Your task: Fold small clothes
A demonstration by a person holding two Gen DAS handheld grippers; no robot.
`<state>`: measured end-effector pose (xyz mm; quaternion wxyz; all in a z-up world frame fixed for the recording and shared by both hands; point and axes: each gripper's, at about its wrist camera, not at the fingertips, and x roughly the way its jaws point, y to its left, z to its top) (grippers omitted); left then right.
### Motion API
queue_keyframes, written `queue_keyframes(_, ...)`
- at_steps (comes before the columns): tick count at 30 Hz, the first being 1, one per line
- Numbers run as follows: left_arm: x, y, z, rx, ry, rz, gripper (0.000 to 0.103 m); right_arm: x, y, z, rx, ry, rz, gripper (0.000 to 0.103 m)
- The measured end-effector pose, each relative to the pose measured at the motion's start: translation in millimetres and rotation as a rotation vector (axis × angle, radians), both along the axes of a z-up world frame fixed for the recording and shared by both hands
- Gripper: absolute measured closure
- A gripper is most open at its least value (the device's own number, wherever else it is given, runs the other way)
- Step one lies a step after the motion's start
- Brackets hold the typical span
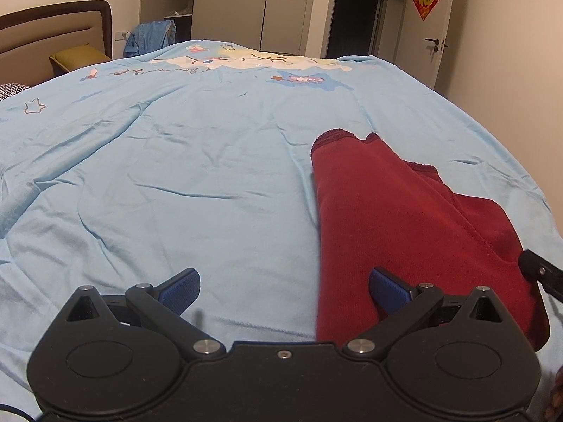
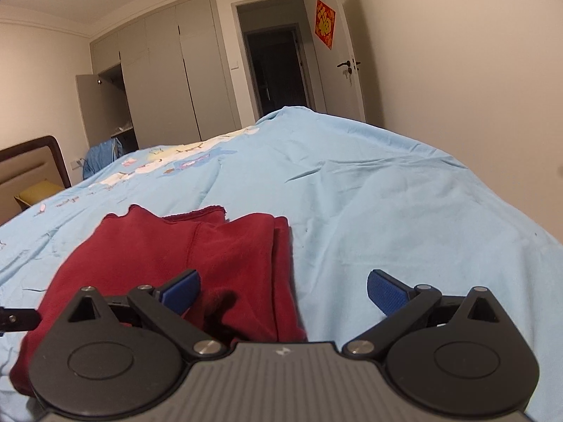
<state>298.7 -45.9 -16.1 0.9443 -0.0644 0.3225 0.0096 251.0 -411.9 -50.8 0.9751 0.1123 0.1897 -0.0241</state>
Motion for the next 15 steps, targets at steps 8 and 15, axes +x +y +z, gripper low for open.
queue_keyframes(8,1.2,1.1,-2.5,-0.008,0.009,0.003,0.001,22.7,-14.0,8.3,0.030,-0.013,0.026,0.026)
queue_keyframes(15,2.1,4.0,-3.2,-0.025,0.011,-0.010,0.001,52.4,-2.5,2.0,-0.009,0.068,0.145,0.084)
